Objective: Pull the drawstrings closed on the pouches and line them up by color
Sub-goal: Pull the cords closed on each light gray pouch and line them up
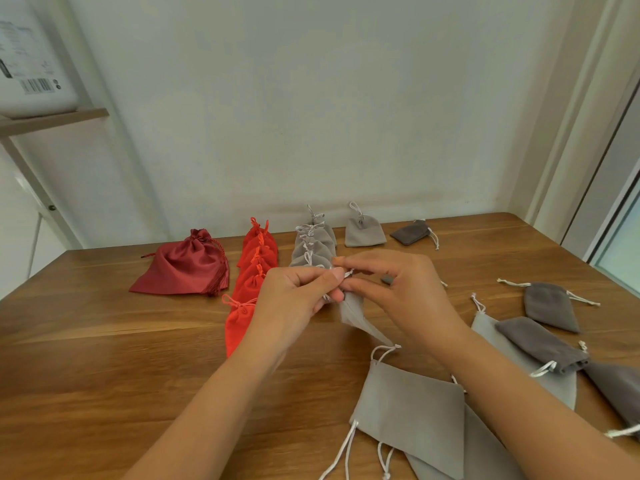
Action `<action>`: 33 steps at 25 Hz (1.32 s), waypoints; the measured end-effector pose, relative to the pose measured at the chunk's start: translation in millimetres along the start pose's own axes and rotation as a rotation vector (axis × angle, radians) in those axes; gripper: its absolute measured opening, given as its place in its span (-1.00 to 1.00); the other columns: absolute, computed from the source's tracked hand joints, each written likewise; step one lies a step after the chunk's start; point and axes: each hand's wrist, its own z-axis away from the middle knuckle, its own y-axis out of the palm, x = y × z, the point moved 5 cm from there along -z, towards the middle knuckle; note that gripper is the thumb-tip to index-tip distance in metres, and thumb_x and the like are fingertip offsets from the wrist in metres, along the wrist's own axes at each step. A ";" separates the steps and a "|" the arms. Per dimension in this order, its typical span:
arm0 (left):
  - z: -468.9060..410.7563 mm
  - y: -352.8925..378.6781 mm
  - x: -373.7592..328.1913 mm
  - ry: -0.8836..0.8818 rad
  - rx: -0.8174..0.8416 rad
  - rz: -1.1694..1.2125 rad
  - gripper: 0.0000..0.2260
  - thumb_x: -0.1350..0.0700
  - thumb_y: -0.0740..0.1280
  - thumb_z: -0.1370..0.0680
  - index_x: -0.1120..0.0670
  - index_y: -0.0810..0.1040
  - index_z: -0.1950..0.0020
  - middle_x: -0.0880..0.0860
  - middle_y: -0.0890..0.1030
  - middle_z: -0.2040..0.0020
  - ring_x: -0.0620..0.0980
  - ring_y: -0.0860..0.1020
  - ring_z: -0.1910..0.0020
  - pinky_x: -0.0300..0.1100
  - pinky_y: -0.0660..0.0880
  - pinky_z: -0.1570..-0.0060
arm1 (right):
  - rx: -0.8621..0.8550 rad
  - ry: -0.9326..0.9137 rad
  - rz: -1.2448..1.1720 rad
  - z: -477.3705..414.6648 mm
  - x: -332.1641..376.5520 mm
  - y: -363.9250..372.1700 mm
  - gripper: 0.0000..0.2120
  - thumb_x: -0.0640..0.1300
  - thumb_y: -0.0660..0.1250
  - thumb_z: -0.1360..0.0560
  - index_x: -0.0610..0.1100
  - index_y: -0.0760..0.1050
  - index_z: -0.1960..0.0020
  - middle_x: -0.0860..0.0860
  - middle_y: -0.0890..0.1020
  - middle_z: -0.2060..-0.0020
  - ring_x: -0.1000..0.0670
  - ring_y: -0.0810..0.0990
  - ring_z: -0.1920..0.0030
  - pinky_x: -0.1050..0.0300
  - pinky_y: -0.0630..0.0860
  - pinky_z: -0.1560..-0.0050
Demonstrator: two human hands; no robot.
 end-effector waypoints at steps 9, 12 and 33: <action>-5.9 -4.6 6.7 -0.071 0.058 0.037 -0.79 0.15 0.37 -0.51 0.24 0.68 0.25 0.04 0.66 0.32 -0.22 0.34 0.54 -0.44 0.28 0.49 | -0.197 -0.081 0.236 -1.9 4.8 -17.5 -0.92 -0.10 0.42 -0.46 -0.10 0.65 0.10 0.08 0.65 0.19 0.15 0.55 0.13 0.41 0.45 0.10; -8.8 -5.5 15.7 -0.173 0.121 0.084 -0.82 0.01 0.40 -0.39 0.10 0.71 0.27 0.15 0.63 0.17 -0.18 0.35 0.45 -0.40 0.26 0.49 | -0.201 0.188 -0.093 -2.7 -5.4 -20.3 -0.95 -0.19 0.35 -0.51 -0.12 0.58 0.12 0.01 0.65 0.21 0.11 0.57 0.18 0.31 0.46 0.15; -4.9 -5.7 -5.9 0.059 0.143 0.182 -0.88 0.30 0.40 -0.35 0.22 0.62 0.14 0.04 0.69 0.28 -0.15 0.63 0.32 -0.41 0.47 0.36 | 0.246 0.243 -0.230 -3.7 -5.8 -0.1 -0.78 -0.05 0.36 -0.50 0.08 0.58 -0.15 0.20 0.65 -0.04 0.17 0.58 -0.10 0.08 0.50 -0.19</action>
